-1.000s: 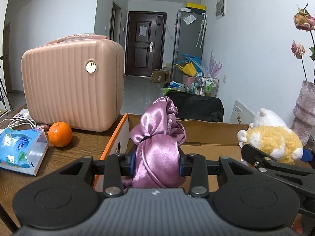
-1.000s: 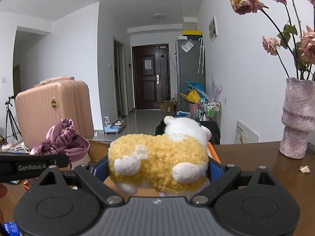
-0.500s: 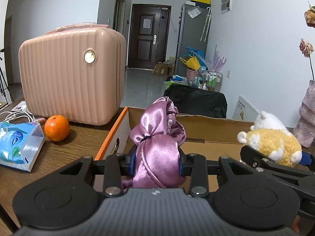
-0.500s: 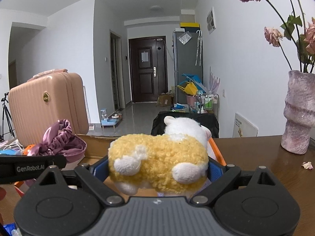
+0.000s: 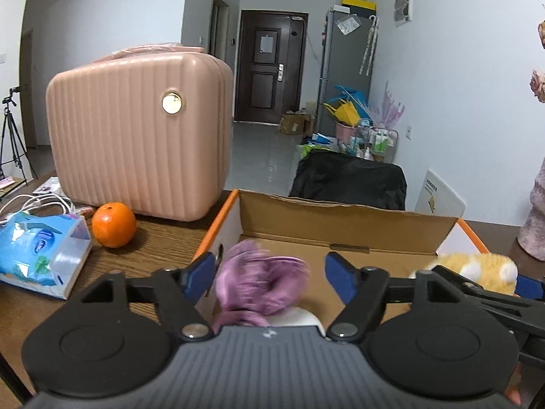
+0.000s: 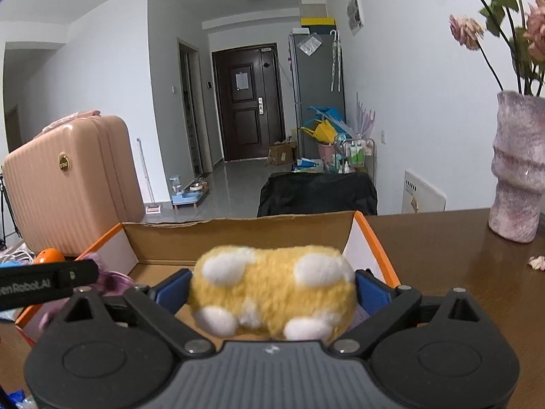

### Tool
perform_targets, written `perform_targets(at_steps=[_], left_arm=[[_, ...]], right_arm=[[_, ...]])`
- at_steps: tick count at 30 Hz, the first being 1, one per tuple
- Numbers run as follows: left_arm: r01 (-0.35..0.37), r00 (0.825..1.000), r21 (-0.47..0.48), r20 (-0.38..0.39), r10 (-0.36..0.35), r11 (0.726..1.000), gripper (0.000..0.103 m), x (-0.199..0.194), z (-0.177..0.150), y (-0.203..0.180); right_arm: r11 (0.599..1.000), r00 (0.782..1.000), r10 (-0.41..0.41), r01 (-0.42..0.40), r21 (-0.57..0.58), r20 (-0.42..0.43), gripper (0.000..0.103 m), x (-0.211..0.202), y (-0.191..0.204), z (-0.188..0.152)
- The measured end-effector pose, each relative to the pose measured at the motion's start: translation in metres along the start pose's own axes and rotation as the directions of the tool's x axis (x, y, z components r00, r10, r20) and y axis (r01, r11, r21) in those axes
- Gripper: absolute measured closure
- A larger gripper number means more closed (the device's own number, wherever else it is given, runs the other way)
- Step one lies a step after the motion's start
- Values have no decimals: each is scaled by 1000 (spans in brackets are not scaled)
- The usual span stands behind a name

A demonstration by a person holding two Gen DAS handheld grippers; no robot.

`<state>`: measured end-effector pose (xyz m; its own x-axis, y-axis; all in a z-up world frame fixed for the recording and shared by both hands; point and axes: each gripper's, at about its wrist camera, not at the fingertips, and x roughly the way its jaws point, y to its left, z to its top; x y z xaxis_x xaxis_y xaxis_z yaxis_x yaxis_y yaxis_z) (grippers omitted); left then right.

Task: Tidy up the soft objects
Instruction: 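Open both tools to drop the pouch and sheep into the cardboard box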

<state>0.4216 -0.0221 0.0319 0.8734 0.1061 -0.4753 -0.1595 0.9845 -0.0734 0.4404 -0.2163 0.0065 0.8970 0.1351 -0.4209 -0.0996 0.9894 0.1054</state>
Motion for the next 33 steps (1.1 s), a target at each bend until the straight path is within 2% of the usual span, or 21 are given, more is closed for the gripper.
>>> perform_targets(at_steps=[1,5,7,20,33], left_arm=[[-8,1000,-4,3,8,1000,17,-1,0,1],[-32,999,-9,18,32,999,4,-3,2,3],[-40,999,-11,24,40,999,2,-5,2,3],[-64,998,-32,12,65,997,0,-8,0,8],[-75,996,-23,39,76,997,0,-31,-7,18]], right_arm=[[1000,1000,1,-1,4,0,0,0,-1,1],[1000,1000,-3,2,3,10,0,-1,-1,2],[1000,1000,1,-1,7,14,0,-1,-2,2],[1000,1000,-2,1,18,31,0,-13,0,-3],[1000,997,0,1,-11,80,0,-48,4,-12]])
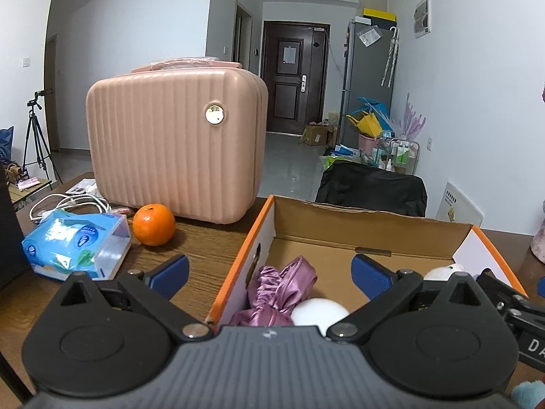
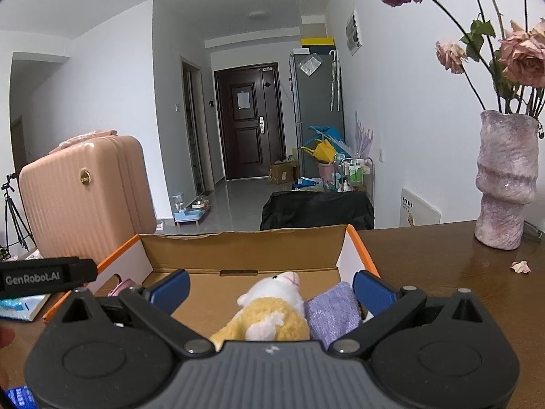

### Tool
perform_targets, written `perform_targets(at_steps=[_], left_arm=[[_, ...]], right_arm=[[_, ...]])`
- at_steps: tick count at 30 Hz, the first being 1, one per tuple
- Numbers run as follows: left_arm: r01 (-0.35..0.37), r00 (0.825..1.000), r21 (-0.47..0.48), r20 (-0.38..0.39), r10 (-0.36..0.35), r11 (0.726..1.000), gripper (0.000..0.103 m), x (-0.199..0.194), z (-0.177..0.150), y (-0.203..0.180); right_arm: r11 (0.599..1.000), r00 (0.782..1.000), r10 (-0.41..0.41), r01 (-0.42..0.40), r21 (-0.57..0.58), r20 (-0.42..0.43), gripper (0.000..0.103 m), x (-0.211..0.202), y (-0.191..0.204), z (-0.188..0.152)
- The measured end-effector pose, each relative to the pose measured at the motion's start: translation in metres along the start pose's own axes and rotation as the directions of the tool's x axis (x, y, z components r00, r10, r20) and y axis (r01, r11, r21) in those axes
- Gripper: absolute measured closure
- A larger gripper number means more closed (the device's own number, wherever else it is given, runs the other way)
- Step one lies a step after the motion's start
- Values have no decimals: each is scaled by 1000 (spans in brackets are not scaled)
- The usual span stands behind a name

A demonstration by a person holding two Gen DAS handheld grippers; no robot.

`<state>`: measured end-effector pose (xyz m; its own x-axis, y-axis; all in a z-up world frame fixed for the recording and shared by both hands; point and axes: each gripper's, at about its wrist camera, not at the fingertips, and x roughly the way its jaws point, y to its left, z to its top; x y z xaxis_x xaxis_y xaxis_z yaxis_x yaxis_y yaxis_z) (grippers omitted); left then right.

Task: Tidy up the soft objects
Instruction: 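Open both tools to drop the pouch and sheep into the cardboard box, then withdraw both open tools from the box back over the table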

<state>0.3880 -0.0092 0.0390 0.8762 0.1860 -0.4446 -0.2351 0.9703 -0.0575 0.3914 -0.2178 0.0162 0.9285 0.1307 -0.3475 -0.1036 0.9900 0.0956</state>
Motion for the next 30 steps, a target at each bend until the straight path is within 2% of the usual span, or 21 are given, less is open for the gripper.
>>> perform_targets(at_steps=[18,30], left_arm=[[19,999,11,51,-20,1000,0,-49,-21,30],[65,996,47,51,-68,997,0,-85,-42,48]], right_arm=[[997,998,29,-26,-76,47,0,-60,8,-24],[989,998,59,-55,-139,21,0,-96,16,-48]])
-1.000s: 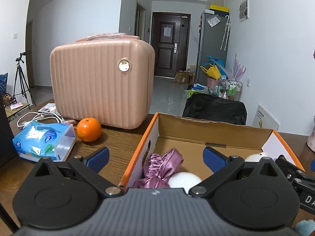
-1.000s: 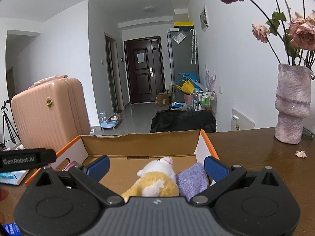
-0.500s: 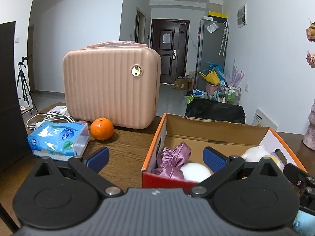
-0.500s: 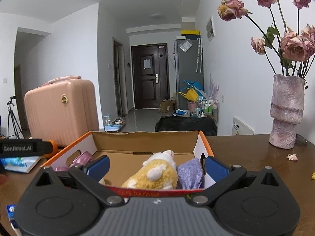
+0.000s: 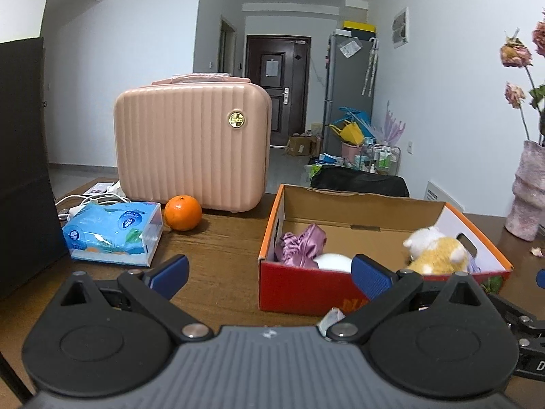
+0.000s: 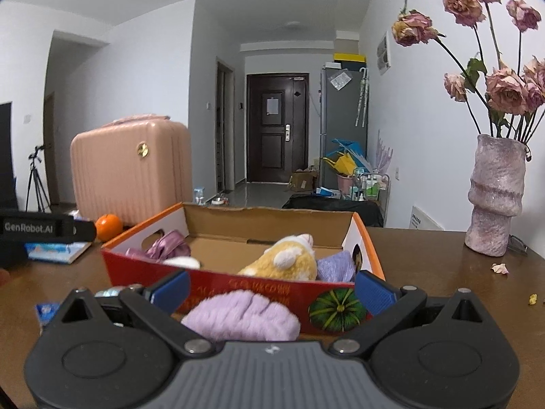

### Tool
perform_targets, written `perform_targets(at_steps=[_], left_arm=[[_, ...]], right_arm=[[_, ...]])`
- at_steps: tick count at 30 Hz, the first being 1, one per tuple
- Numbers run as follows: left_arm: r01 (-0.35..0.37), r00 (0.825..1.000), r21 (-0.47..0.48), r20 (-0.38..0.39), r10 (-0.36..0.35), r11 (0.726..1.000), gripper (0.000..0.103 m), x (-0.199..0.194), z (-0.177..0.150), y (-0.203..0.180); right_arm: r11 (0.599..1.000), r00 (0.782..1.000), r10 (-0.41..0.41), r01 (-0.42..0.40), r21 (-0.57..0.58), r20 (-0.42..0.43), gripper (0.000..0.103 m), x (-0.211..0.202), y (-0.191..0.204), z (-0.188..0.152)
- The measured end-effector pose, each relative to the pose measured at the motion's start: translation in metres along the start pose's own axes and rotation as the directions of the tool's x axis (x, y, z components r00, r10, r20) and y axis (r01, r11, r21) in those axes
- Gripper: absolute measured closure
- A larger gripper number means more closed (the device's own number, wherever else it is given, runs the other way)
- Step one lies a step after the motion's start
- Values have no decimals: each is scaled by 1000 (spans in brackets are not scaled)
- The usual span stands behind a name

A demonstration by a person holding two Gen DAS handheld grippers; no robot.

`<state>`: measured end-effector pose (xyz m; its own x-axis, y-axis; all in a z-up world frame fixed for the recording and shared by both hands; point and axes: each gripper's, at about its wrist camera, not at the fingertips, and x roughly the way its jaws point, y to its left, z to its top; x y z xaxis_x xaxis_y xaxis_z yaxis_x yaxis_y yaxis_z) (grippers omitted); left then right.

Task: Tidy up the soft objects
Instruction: 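Withdraw both open tools from the box back over the table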

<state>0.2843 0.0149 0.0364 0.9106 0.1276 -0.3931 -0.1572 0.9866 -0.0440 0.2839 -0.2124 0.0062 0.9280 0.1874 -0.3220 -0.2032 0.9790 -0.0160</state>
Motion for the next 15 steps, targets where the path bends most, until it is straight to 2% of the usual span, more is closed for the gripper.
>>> perform_targets(at_steps=[15], left_arm=[[36,999,-9,-19,-36,999,0,-49,-27,25]], right_arm=[[998,998,48,-50,-49,-38,0,-47,16,-25]])
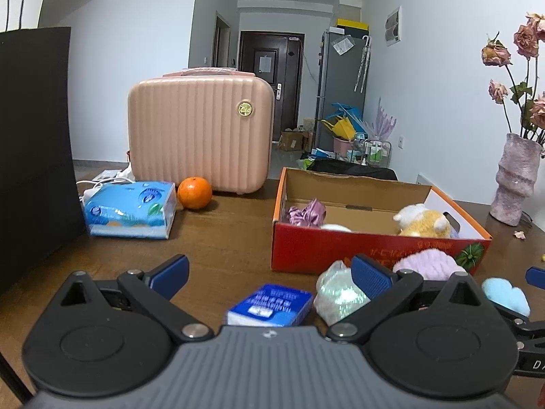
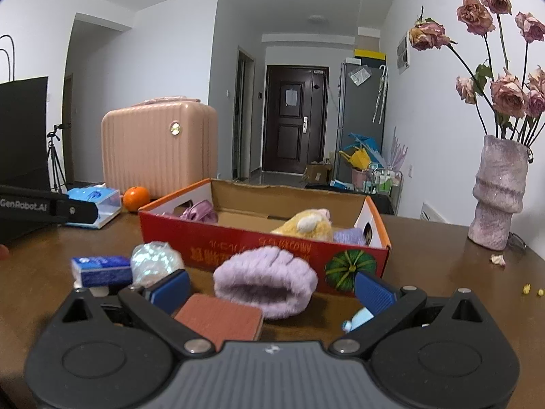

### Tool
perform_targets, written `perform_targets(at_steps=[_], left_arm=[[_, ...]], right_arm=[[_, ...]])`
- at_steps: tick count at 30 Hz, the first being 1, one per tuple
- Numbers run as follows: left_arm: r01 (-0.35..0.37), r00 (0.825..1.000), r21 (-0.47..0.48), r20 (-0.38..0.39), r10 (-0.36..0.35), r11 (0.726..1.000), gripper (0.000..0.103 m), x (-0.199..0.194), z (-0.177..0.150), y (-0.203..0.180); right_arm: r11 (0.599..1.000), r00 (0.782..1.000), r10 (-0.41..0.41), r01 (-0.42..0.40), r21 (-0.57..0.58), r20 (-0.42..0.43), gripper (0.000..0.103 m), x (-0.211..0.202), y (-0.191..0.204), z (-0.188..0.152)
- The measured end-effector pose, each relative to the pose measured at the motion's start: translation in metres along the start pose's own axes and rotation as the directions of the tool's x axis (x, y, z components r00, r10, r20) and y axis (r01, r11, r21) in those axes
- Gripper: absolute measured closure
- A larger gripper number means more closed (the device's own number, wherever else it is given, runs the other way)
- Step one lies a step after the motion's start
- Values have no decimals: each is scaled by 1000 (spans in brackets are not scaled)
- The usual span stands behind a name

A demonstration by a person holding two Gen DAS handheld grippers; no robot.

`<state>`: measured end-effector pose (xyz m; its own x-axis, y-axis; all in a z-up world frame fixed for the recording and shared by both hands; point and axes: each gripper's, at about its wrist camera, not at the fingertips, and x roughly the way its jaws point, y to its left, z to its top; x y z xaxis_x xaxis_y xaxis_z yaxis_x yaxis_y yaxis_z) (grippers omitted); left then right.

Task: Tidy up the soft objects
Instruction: 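Withdraw both open tools from the box back over the table, then grasp the brown scouring sponge with the right tool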

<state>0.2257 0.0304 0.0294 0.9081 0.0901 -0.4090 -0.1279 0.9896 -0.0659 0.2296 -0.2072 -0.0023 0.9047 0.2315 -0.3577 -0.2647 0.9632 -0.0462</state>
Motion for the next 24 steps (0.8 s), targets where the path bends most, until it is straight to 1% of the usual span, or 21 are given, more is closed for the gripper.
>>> perform_targets(at_steps=[6,10,16,24], left_arm=[[16,1000,6,-15,-16,1000,0,-15,-13,7],[28,999,9,-27,-28,1000,0,-22,-21,10],[40,999,42,-39,-38,998,0,-32,-32,15],[49,998,36,-50,-47,998,0,-32,-34,18]], right_arm=[[1000,1000,16,-16,6,-2,0,-15,6,-7],[1000,1000,13,-13,7,-9,0,-22,10,-11],[1000,999,22,-22,14,-27,0,-33,15,-18],[1000,997,26,-27,-16,-75,0,-31,29,-28]])
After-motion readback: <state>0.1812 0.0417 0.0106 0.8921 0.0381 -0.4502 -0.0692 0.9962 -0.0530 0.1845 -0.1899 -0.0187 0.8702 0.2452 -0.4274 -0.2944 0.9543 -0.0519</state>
